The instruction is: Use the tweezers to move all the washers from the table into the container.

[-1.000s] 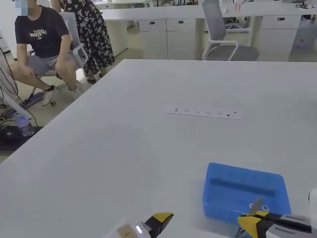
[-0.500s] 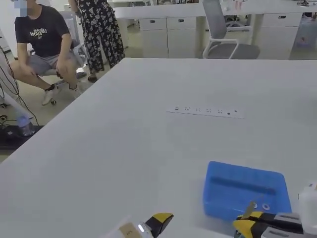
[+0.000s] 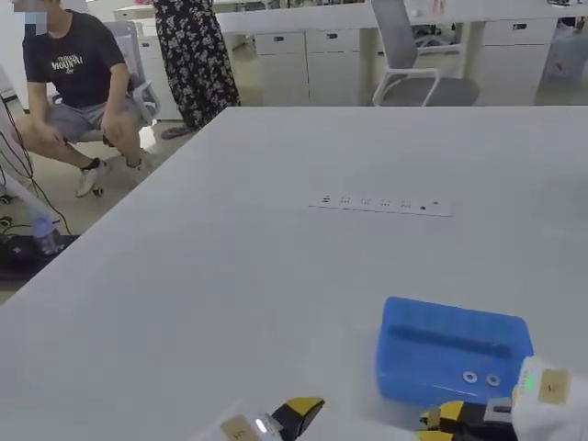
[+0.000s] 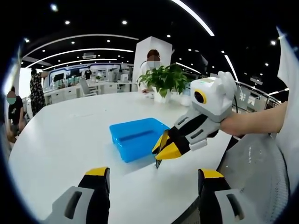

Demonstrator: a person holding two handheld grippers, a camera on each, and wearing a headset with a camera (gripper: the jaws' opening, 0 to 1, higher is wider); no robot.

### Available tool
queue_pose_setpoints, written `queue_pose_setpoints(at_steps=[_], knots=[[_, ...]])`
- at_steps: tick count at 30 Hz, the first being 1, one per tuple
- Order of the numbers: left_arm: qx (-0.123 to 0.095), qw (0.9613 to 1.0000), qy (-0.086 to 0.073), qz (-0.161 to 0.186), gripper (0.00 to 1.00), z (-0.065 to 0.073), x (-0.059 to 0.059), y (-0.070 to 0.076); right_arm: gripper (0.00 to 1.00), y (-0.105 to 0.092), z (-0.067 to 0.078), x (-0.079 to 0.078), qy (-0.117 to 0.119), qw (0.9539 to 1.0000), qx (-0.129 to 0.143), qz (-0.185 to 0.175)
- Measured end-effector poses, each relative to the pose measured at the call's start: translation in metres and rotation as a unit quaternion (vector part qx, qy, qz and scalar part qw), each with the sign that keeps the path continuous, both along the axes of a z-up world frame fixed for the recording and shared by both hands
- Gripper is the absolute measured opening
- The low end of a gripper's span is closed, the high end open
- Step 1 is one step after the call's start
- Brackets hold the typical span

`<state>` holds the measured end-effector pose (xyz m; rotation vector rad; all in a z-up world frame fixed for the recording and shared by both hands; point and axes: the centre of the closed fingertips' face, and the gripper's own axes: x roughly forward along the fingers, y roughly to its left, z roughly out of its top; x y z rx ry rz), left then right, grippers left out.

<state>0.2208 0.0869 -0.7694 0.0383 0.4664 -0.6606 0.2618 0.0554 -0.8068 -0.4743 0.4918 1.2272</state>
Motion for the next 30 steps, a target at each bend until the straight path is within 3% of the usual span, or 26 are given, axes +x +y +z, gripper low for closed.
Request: queue_pose_setpoints(at_steps=[6, 10, 16, 21, 30], knots=[[-0.001, 1.0000, -0.001, 0.003, 0.78, 0.001, 0.001, 0.000, 0.02, -0.008, 0.002, 0.010, 0.027, 0.9989, 0.009, -0.038], [-0.001, 1.0000, -0.001, 0.005, 0.78, 0.002, 0.001, 0.000, 0.03, -0.008, 0.015, 0.014, 0.068, 0.9930, 0.069, -0.067], [-0.001, 1.0000, -0.001, 0.004, 0.78, 0.002, 0.001, 0.000, 0.03, -0.012, 0.026, 0.017, 0.064, 0.9925, 0.073, -0.074], [0.001, 1.0000, -0.002, 0.004, 0.78, 0.001, 0.001, 0.000, 0.03, -0.010, 0.042, 0.019, 0.076, 0.9881, 0.104, -0.084], [0.004, 1.0000, -0.001, 0.003, 0.77, 0.000, 0.001, 0.001, 0.03, -0.007, 0.073, 0.026, 0.068, 0.9836, 0.143, -0.087]])
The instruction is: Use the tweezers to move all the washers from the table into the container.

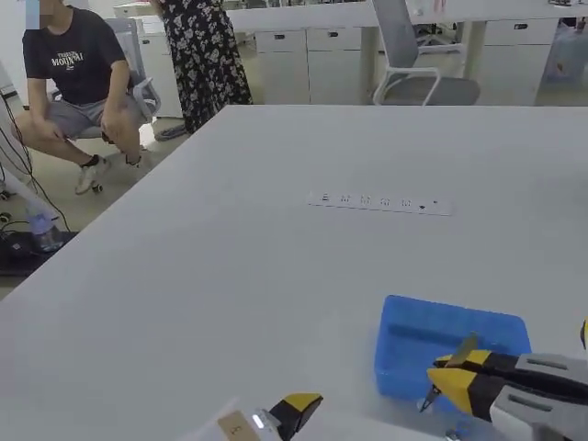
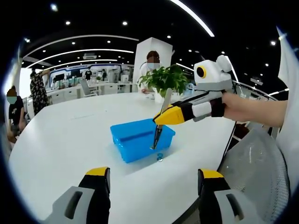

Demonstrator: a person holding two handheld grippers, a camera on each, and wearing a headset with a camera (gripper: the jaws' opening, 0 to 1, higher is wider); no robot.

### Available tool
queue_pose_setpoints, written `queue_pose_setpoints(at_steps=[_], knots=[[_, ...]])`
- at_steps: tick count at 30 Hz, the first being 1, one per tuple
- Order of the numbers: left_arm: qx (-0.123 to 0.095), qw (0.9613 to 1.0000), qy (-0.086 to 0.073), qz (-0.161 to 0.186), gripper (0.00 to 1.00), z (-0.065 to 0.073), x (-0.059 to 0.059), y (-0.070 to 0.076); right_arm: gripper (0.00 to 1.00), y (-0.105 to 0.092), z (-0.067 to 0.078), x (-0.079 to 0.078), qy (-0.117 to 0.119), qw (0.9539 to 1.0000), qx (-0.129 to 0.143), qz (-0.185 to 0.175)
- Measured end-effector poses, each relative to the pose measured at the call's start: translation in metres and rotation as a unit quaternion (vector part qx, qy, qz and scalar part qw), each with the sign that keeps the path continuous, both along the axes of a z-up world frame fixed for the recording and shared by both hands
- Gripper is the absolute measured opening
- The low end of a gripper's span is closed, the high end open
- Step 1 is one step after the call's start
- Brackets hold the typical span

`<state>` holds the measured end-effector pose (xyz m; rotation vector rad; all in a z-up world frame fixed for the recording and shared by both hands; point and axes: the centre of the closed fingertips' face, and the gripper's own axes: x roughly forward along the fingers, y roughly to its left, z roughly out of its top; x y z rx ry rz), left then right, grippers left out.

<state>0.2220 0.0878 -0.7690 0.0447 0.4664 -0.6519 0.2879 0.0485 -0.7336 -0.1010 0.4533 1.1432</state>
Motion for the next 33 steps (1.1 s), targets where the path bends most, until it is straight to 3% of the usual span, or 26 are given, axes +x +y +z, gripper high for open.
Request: queue_pose_setpoints(at_steps=[10, 20, 33], knots=[[0.000, 1.0000, -0.001, -0.001, 0.77, 0.001, 0.000, 0.000, 0.03, 0.000, 0.022, 0.010, -0.012, 0.9997, 0.020, -0.006], [0.002, 1.0000, -0.001, -0.005, 0.77, 0.000, -0.001, 0.000, 0.03, 0.001, 0.037, 0.023, -0.033, 0.9993, 0.018, -0.008], [-0.001, 1.0000, 0.000, -0.002, 0.77, -0.002, 0.000, 0.001, 0.03, 0.003, 0.037, 0.034, -0.036, 0.9990, 0.016, -0.022]])
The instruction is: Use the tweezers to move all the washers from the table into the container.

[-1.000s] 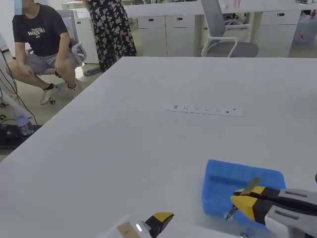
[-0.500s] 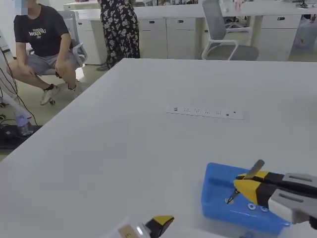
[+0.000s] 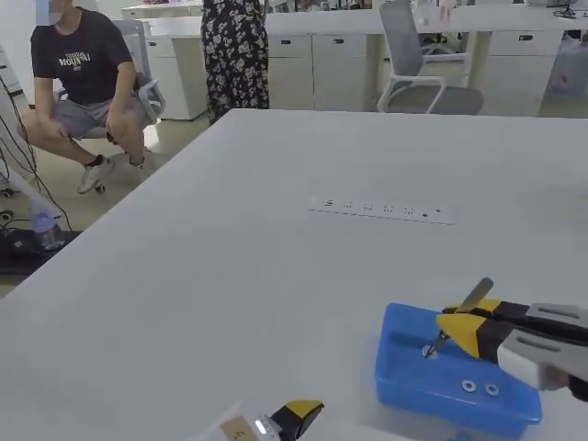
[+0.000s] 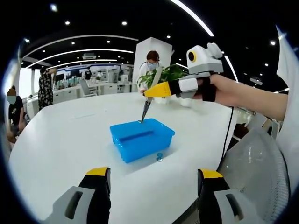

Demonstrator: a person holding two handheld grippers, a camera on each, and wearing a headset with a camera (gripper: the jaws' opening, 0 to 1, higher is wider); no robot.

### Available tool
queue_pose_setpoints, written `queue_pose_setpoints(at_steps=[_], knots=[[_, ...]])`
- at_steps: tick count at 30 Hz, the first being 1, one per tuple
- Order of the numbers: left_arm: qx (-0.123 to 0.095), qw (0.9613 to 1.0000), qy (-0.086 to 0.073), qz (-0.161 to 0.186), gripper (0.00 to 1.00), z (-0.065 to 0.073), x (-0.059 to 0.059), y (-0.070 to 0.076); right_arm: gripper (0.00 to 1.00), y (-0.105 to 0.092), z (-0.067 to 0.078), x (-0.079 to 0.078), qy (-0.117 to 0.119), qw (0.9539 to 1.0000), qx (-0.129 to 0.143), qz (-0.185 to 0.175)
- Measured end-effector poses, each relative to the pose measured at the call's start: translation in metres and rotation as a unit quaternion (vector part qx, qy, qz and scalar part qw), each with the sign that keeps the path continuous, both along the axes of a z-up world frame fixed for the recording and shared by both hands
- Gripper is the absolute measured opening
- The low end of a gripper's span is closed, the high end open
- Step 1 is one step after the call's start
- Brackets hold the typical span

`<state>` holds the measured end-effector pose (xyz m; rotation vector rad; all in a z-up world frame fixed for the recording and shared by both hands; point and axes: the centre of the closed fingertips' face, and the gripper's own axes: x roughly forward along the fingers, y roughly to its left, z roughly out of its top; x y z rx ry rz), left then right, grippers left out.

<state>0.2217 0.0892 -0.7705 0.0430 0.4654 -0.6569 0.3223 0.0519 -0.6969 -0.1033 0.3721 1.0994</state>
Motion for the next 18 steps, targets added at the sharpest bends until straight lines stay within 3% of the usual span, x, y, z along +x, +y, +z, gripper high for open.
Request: queue_pose_setpoints(at_steps=[18], knots=[[0.006, 1.0000, 0.004, 0.000, 0.76, -0.002, -0.001, 0.000, 0.03, -0.004, -0.014, 0.008, 0.015, 0.9997, -0.008, -0.015]])
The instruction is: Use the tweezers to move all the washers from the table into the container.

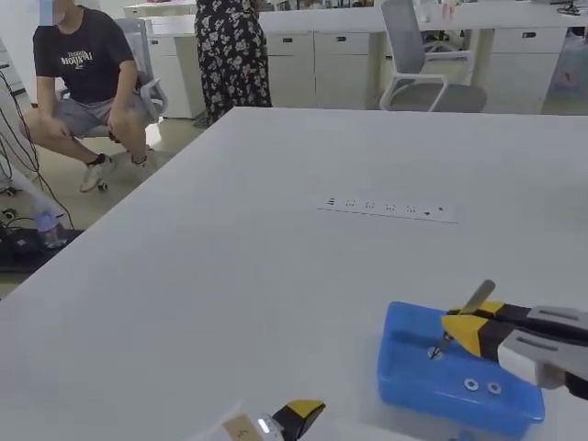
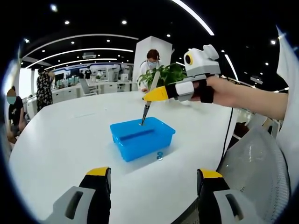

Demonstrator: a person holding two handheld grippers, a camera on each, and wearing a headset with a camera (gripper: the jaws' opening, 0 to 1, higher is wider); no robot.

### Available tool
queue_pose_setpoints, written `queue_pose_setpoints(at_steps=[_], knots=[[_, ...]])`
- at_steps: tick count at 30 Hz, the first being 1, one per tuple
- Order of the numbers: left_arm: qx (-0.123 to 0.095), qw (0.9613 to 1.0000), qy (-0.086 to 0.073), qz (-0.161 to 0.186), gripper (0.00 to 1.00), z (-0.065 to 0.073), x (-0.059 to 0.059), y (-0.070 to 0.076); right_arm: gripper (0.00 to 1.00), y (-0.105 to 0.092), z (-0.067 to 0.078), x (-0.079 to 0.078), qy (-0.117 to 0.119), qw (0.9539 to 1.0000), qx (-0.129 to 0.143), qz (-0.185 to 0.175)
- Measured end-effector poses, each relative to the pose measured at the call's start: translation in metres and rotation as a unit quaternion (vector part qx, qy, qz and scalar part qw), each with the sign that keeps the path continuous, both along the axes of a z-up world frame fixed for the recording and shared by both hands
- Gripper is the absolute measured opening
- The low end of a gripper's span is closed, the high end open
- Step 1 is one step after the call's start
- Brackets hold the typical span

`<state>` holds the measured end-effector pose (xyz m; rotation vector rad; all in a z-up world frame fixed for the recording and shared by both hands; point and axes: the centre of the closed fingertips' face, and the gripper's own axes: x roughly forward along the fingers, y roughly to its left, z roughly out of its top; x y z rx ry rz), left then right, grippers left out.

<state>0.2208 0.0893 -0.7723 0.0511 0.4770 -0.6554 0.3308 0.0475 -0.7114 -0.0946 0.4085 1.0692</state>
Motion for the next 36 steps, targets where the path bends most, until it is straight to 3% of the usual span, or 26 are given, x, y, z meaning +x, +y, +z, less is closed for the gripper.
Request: queue_pose_setpoints(at_steps=[14, 21, 24, 36], knots=[[0.002, 1.0000, 0.001, 0.000, 0.76, 0.000, 0.000, 0.000, 0.03, -0.003, -0.019, 0.005, 0.010, 0.9998, -0.014, -0.006], [0.002, 1.0000, 0.002, 0.001, 0.75, -0.001, 0.001, 0.001, 0.03, -0.005, -0.030, 0.007, 0.026, 0.9995, -0.014, -0.012], [0.002, 1.0000, 0.003, 0.001, 0.75, -0.001, 0.001, 0.001, 0.03, -0.005, -0.034, 0.009, 0.041, 0.9990, -0.001, -0.016], [0.008, 1.0000, 0.004, 0.000, 0.75, -0.003, 0.001, 0.001, 0.03, -0.009, -0.052, 0.015, 0.052, 0.9981, -0.019, -0.027]])
